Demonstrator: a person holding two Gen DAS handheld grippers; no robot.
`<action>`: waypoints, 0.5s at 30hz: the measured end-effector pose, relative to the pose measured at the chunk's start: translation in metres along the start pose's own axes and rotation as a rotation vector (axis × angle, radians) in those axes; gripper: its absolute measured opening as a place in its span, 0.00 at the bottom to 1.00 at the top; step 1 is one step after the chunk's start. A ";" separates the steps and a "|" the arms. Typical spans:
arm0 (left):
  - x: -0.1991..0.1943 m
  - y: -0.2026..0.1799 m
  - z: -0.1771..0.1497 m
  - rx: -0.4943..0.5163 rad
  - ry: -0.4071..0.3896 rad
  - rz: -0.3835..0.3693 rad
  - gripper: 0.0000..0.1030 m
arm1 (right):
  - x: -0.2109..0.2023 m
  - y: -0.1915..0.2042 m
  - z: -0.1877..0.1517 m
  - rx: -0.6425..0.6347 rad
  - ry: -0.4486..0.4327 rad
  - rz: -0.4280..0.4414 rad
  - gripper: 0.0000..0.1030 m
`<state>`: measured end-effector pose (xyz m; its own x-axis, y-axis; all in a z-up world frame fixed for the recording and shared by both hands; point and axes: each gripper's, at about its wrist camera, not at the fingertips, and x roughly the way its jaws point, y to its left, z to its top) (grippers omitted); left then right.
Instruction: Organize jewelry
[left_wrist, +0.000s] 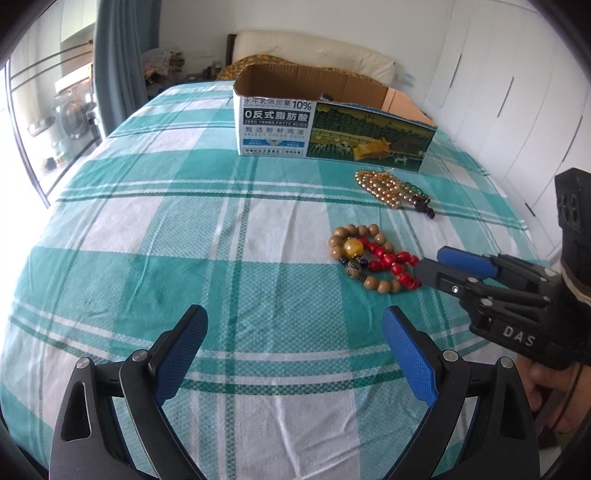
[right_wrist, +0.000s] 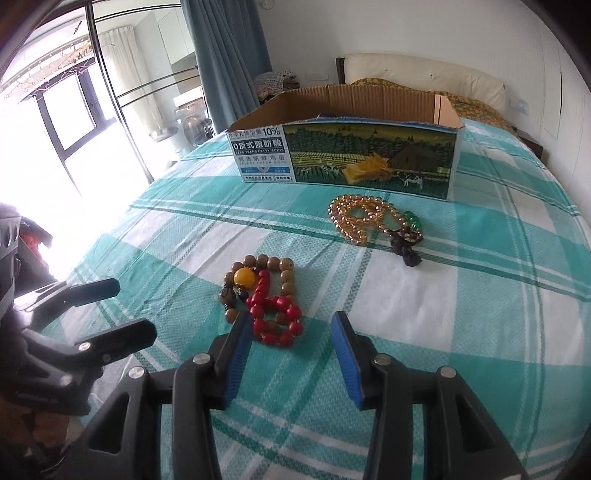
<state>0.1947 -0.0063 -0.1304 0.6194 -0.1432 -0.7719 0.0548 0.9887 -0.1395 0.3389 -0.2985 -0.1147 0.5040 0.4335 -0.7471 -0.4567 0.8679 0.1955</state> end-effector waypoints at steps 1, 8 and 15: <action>0.000 0.001 -0.001 -0.001 0.001 0.001 0.93 | 0.005 -0.002 0.002 0.009 0.009 0.012 0.43; 0.002 0.008 -0.003 -0.014 0.006 0.014 0.93 | 0.007 0.001 0.005 0.026 0.024 0.089 0.10; 0.008 0.002 -0.003 -0.012 0.022 0.000 0.93 | -0.026 -0.003 -0.003 0.039 -0.037 0.068 0.10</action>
<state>0.1977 -0.0058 -0.1388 0.6023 -0.1445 -0.7851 0.0455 0.9881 -0.1470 0.3254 -0.3128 -0.0978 0.5002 0.4998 -0.7071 -0.4623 0.8446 0.2700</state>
